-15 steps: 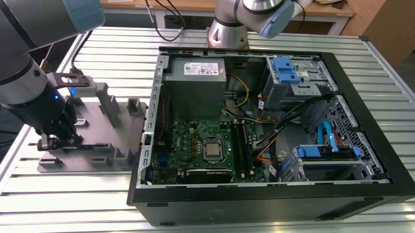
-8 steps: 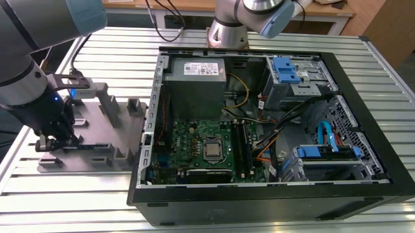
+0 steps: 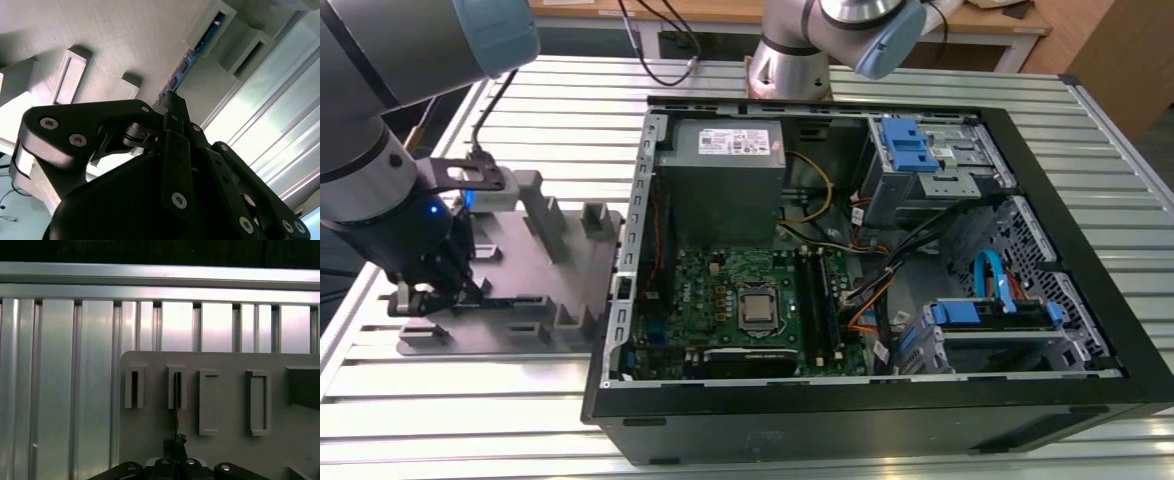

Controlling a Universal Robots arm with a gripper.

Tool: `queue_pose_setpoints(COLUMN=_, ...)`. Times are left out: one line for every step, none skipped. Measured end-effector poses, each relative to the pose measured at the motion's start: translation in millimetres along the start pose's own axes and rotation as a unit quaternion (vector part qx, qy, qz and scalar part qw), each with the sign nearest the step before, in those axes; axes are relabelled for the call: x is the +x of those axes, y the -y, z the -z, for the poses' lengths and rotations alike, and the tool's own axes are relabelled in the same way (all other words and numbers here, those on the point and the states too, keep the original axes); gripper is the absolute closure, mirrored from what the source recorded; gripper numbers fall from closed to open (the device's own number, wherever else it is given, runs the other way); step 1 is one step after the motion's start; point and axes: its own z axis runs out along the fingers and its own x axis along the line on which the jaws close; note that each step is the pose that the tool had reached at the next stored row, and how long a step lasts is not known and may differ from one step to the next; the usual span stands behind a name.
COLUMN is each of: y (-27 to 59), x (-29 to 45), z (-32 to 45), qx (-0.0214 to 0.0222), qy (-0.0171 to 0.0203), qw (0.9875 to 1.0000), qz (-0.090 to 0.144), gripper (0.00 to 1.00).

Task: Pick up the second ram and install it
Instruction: 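Pick up the second ram and move it above second insertion slot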

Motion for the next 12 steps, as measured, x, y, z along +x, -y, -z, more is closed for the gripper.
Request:
queue_pose_setpoints(y=0.0, x=0.0, z=-0.1, qx=0.0001, qy=0.0, qw=1.0, qz=-0.004, gripper=0.93)
queue_pose_setpoints(y=0.1, x=0.0, z=-0.2, qx=0.0002, qy=0.0001, qw=1.0, qz=-0.006, gripper=0.93)
queue_pose_setpoints(y=0.1, x=0.0, z=-0.2, qx=0.0002, qy=0.0001, qw=1.0, qz=-0.006, gripper=0.93)
queue_pose_setpoints(y=0.1, x=0.0, z=-0.2, qx=0.0002, qy=0.0001, qw=1.0, qz=-0.006, gripper=0.93)
queue_pose_setpoints(y=0.1, x=0.0, z=-0.2, qx=0.0002, qy=0.0001, qw=1.0, qz=-0.006, gripper=0.93)
queue_pose_setpoints(y=0.1, x=0.0, z=-0.3, qx=0.0002, qy=0.0001, qw=1.0, qz=-0.006, gripper=0.93)
queue_pose_setpoints(y=0.2, x=0.0, z=-0.3, qx=0.0002, qy=0.0001, qw=1.0, qz=-0.006, gripper=0.92)
queue_pose_setpoints(y=0.2, x=0.0, z=-0.3, qx=0.0002, qy=0.0001, qw=1.0, qz=-0.006, gripper=0.86)
queue_pose_setpoints(y=0.2, x=0.0, z=-0.2, qx=0.0002, qy=0.0001, qw=1.0, qz=-0.006, gripper=0.8)
queue_pose_setpoints(y=0.2, x=0.0, z=-0.2, qx=0.0002, qy=0.0001, qw=1.0, qz=-0.006, gripper=0.8)
queue_pose_setpoints(y=0.3, x=0.0, z=-0.2, qx=0.0002, qy=0.0001, qw=1.0, qz=-0.006, gripper=0.8)
queue_pose_setpoints(y=0.3, x=0.0, z=-0.2, qx=0.0002, qy=0.0001, qw=1.0, qz=-0.006, gripper=0.73)
